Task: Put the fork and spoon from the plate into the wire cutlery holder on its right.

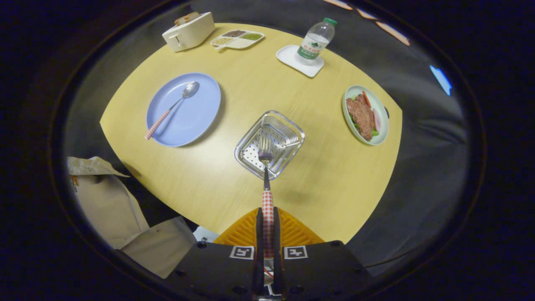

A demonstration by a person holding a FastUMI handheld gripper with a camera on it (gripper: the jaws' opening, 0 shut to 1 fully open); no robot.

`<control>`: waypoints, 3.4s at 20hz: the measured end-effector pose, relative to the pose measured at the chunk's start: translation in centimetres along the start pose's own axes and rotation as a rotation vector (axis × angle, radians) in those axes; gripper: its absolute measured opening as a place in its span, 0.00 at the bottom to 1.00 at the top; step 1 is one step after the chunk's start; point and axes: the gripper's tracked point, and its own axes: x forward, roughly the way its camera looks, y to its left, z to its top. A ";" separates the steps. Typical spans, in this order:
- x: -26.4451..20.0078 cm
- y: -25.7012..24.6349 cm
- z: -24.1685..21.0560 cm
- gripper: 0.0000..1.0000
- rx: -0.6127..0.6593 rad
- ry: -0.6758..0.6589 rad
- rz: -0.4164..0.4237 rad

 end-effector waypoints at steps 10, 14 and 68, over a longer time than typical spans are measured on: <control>2.6 0.2 1.9 0.12 -0.045 0.136 0.045; 3.2 0.2 2.3 0.12 -0.029 0.150 0.040; 7.8 23.7 15.8 0.84 0.448 -0.718 -0.016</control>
